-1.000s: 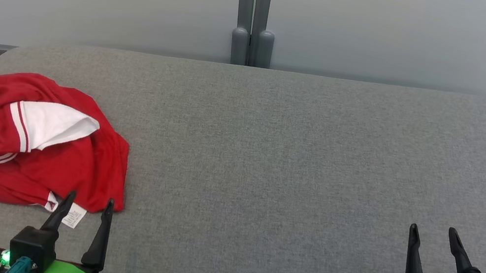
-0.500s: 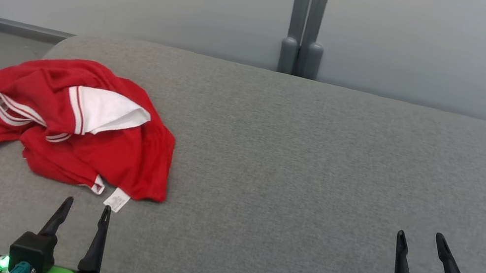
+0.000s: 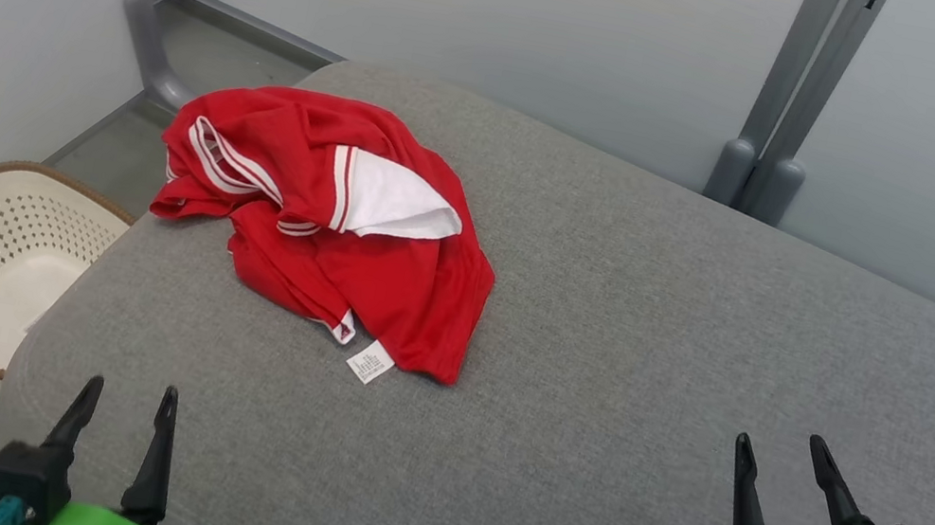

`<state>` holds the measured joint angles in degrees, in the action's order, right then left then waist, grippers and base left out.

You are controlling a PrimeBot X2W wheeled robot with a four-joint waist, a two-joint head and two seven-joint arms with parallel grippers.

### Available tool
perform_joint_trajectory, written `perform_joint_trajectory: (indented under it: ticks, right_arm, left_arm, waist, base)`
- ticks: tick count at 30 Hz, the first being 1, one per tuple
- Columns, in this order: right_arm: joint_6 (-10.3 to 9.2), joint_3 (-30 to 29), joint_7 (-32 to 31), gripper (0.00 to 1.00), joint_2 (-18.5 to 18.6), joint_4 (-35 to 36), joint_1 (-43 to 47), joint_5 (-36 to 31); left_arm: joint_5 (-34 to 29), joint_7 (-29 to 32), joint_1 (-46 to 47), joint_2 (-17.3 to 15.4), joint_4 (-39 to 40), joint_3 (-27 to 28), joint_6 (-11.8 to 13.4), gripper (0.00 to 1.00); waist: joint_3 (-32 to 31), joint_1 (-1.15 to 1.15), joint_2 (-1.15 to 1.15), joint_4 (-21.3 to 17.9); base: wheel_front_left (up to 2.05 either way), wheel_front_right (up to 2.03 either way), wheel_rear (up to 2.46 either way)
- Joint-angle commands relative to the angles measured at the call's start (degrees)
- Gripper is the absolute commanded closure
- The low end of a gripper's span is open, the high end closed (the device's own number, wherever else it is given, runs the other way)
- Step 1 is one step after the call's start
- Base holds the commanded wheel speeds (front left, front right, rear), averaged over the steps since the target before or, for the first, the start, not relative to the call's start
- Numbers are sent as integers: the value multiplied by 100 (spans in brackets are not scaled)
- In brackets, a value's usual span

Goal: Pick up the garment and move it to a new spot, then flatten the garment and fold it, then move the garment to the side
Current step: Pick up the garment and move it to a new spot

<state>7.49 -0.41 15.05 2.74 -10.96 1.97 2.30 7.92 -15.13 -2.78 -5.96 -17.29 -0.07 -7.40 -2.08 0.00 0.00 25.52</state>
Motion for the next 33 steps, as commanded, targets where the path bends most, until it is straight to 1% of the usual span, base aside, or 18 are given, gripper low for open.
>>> perform_joint_trajectory:
  ticks: [1,4,6,9,11,15,17,19,22,27,28,29,30,33]
  right_arm:
    - [0,13,20,0,28,41,-95,-74]
    - [0,100,19,0,120,129,-312,-141]
    - [0,180,20,0,227,186,-514,-166]
    - [0,348,20,0,408,250,-805,-194]
    - [0,440,20,0,522,304,-1022,-201]
    - [0,540,19,0,576,371,-1296,-134]
    - [0,588,20,0,583,398,-1390,-130]
    - [0,624,20,0,576,423,-1461,-113]
    - [0,675,19,0,576,411,-1507,-96]
    - [0,705,20,0,550,380,-1570,-88]
    - [0,709,19,0,542,368,-1574,-84]
    - [0,715,20,0,525,358,-1581,-84]
    - [0,718,20,0,512,353,-1584,-85]
    - [0,684,20,0,450,357,-1541,-68]
  left_arm:
    - [108,-3,352,51,-37,-68,-14,0]
    - [320,-1,889,96,-364,-310,-14,0]
    - [545,30,1481,94,-662,-482,-13,0]
    - [876,347,2372,67,-1216,-737,-13,0]
    - [1045,607,2953,-23,-1570,-841,-10,0]
    - [1699,1081,3788,-121,-2198,-1011,-9,0]
    - [1879,1244,4081,-305,-2473,-1128,-8,0]
    - [2192,1356,4288,-333,-2707,-1157,-8,0]
    - [2376,1405,4509,-560,-3073,-1214,-8,0]
    - [2676,1474,4754,-702,-3618,-1287,-8,0]
    - [2668,1487,4778,-762,-3720,-1302,-8,21]
    - [2656,1446,4816,-833,-3835,-1321,-8,86]
    - [2639,1397,4846,-873,-3913,-1331,-8,100]
    - [2668,1194,4926,-957,-4016,-1347,-8,100]
  waist:
    - [206,0,0,148]
    - [597,0,0,23]
    - [950,0,0,-96]
    - [1425,0,0,-301]
    - [1729,0,0,-452]
    - [2151,0,0,-757]
    - [2273,0,0,-896]
    - [2351,0,0,-1004]
    - [2406,0,0,-1141]
    - [2403,0,0,-1281]
    - [2385,0,0,-1292]
    - [2362,0,0,-1304]
    - [2333,0,0,-1312]
    - [2203,0,0,-1332]
  base:
    - [0,0,0]
    - [0,0,0]
    - [0,0,0]
    - [0,0,0]
    - [0,0,0]
    - [0,0,0]
    - [0,0,0]
    - [0,0,0]
    - [0,0,0]
    - [0,0,0]
    - [0,0,0]
    - [0,0,0]
    - [0,0,0]
    - [0,0,0]
